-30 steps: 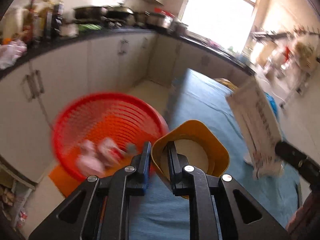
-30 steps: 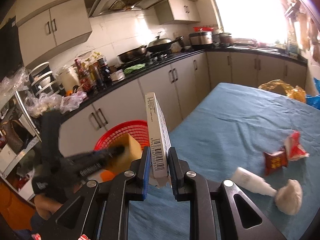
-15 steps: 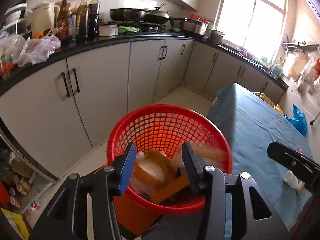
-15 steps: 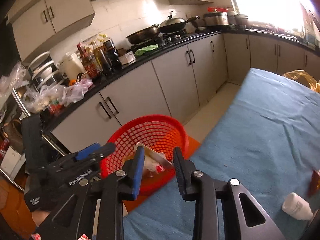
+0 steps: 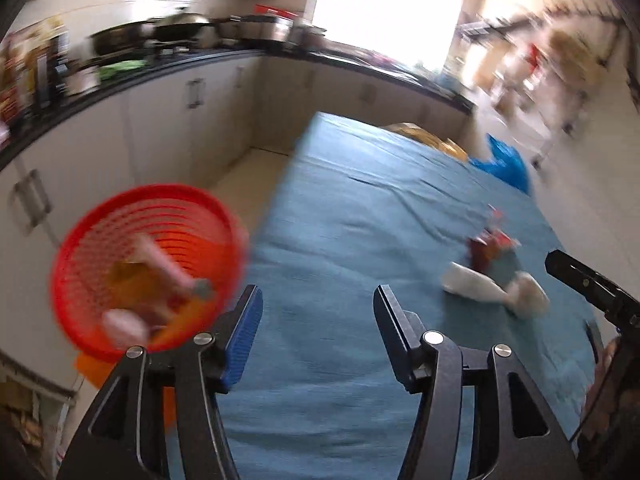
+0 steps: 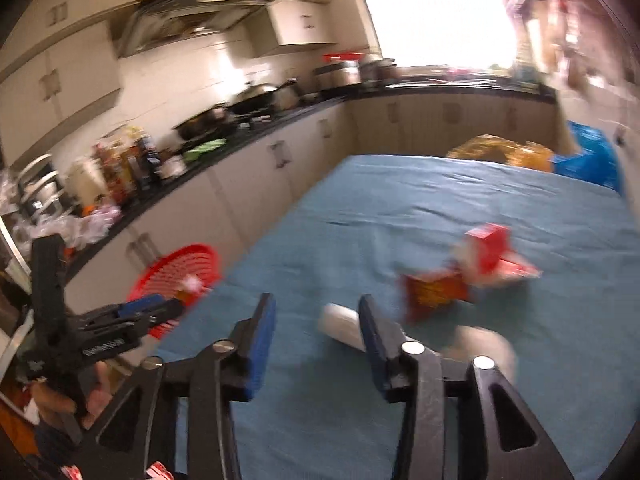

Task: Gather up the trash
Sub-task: 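Grasp the crumpled white tissue with the right gripper while the left gripper reaches toward the white spray bottle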

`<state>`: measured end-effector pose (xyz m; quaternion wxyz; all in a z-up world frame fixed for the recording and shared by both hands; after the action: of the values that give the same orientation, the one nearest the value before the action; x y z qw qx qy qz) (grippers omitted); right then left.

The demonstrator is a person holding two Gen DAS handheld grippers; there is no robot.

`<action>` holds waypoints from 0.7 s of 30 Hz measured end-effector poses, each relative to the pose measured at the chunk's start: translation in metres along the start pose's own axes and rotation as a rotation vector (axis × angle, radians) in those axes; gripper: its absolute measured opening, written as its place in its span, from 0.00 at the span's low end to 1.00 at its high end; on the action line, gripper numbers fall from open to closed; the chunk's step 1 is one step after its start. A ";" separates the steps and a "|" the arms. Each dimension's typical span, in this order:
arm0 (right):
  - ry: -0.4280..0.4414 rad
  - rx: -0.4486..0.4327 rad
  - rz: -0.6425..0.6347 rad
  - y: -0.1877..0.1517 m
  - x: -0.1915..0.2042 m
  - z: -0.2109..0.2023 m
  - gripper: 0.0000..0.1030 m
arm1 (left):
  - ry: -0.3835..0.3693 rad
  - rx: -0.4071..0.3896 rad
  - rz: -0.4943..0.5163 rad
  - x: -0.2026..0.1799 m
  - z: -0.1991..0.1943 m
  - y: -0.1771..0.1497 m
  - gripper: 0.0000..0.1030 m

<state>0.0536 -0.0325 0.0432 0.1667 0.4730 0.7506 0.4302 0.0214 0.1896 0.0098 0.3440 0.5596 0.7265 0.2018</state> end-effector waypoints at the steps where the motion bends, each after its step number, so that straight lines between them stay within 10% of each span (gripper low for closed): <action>1: -0.023 0.000 0.008 -0.002 -0.011 -0.003 0.55 | -0.011 0.013 0.017 -0.012 0.003 -0.003 0.59; 10: -0.106 0.128 0.025 -0.051 -0.079 0.017 0.63 | -0.048 0.110 0.162 -0.101 0.045 -0.011 0.67; 13: -0.065 0.154 0.036 -0.057 -0.082 0.026 0.36 | -0.048 0.109 0.201 -0.118 0.055 -0.004 0.70; 21: -0.043 0.028 0.139 -0.042 -0.098 0.000 0.27 | -0.033 0.102 0.339 -0.149 0.088 0.005 0.75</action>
<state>0.0784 -0.1234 -0.0063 0.1457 0.5353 0.7183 0.4198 0.1089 0.0415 -0.0059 0.2880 0.6939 0.6254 0.2107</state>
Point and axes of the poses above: each gripper's, at about its wrist camera, not at the fingertips, and z roughly the way its jaws point, x to its left, y to its top, the point moved 9 cm from there along z, roughly the way its jaws point, and after that the axes turned 6 degrees about -z, right-handed, at the moved point
